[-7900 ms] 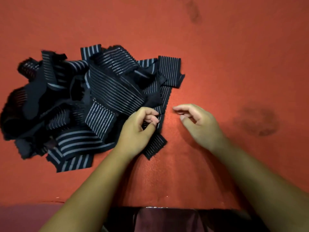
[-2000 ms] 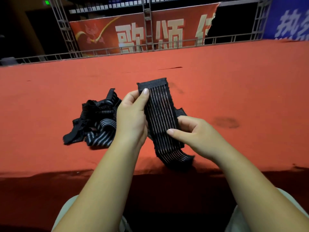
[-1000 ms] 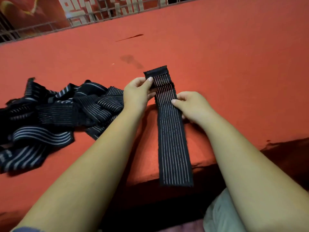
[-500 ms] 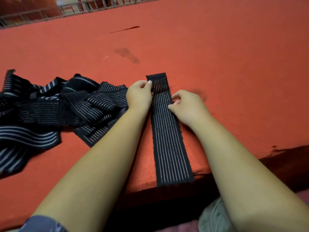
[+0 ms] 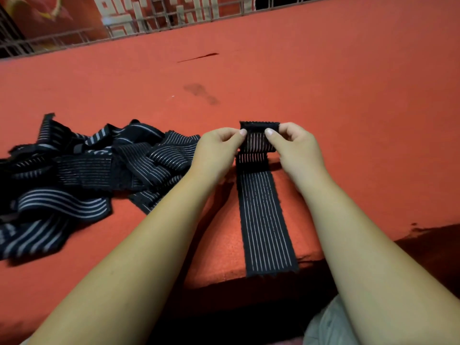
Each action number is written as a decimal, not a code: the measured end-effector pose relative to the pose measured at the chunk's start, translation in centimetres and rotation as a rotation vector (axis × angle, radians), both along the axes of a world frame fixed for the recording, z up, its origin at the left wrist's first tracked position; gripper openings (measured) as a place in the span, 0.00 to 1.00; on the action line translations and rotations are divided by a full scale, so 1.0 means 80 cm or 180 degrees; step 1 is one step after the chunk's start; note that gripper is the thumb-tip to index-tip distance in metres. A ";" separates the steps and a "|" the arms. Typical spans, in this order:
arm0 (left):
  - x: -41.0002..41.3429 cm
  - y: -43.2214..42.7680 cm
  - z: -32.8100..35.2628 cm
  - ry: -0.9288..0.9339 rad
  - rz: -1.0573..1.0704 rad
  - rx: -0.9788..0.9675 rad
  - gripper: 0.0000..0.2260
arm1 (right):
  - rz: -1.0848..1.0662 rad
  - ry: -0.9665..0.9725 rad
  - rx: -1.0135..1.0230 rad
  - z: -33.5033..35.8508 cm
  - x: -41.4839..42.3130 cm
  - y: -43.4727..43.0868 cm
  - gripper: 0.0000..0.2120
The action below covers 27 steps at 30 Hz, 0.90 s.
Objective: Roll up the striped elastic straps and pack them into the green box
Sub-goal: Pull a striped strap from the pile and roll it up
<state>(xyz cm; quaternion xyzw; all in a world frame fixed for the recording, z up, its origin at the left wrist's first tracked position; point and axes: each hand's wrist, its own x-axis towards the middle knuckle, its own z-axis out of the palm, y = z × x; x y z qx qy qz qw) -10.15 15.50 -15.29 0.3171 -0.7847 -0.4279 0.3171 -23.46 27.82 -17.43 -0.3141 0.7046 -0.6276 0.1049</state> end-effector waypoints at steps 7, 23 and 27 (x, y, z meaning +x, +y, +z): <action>0.048 -0.054 0.000 -0.2950 0.0663 -0.2325 0.27 | 0.0049 -0.0081 -0.0155 0.004 0.016 -0.009 0.08; 0.100 -0.060 0.074 0.1096 0.0709 0.0656 0.12 | 0.0826 -0.0005 -0.0044 0.013 0.042 -0.008 0.05; 0.135 -0.048 0.105 0.1724 0.0705 0.1341 0.09 | 0.1150 -0.0019 -0.0198 0.025 0.070 -0.008 0.05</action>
